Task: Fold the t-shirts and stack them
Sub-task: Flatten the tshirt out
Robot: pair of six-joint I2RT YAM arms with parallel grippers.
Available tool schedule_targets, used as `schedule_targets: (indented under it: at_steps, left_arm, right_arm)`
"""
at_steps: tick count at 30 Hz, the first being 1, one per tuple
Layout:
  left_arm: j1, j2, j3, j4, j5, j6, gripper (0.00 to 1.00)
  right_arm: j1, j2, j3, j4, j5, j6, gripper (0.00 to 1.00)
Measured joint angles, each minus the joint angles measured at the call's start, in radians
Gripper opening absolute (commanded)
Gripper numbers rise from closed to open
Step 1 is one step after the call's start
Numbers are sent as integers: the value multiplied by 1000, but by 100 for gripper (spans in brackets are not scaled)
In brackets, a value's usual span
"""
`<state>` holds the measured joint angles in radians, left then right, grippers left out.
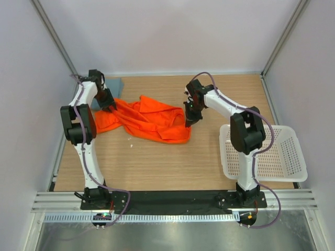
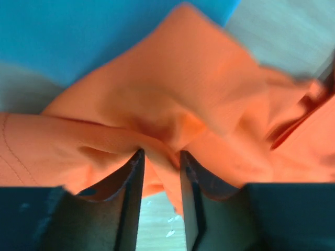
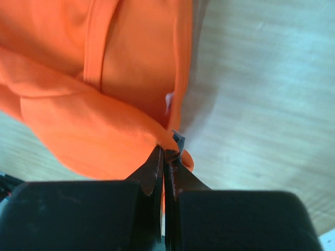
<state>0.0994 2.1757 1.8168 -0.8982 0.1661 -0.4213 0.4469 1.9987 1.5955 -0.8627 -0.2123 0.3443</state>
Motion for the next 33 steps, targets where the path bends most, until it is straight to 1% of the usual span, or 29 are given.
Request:
schedule_targets:
  at_steps: [1,2,3,4,5,6,8,9,12,13,14,16,19,21,25,29,33]
  left_arm:
    - [0,31,55,-21,-5,10,42]
    - [0,51,102,-40,-16,16,48]
    - [0,60,143,-58,-28,23,51]
    - [0,60,165,-65,-43,27,54]
    - [0,47,176,-67,-55,31,55]
    - [0,23,170,-64,-69,34,56]
    - [0,-52,108,-59,-97,33,54]
    - [2,-110,46,-38,-105,32,52]
    - [13,-286,-151,-16,-117,28,43]
    - [26,-337,-212,-8,-117,25,37]
    - [42,-378,-269,0,-111,18,34]
    - [73,-420,-354,18,-104,10,31]
    - [121,-418,-449,48,-98,5,31]
    - [143,-401,-484,63,-92,2,31]
    - [158,-344,-489,104,-82,7,28]
    - [158,-284,-486,142,-76,12,28]
    - [158,-245,-455,149,-74,10,29]
  right_arm:
    - [-7,36,43,-21,-2,-7,8]
    - [-13,70,85,-39,-2,-15,14]
    - [-16,99,126,-56,0,-23,30]
    - [-20,123,163,-72,4,-27,36]
    - [-24,144,196,-92,11,-37,44]
    - [-27,158,226,-109,19,-44,46]
    - [-28,164,258,-134,36,-57,51]
    - [-28,161,269,-150,47,-58,52]
    - [-27,136,261,-174,60,-61,53]
    - [-27,119,240,-170,62,-61,53]
    - [-27,95,213,-173,61,-61,53]
    - [-27,43,155,-171,58,-61,53]
    - [-27,-55,54,-162,50,-58,53]
    - [-27,-117,-12,-149,40,-58,53]
    - [-25,-201,-117,-126,22,-53,53]
    - [-23,-220,-175,-102,-1,-48,53]
    - [-23,-220,-187,-93,-11,-47,53]
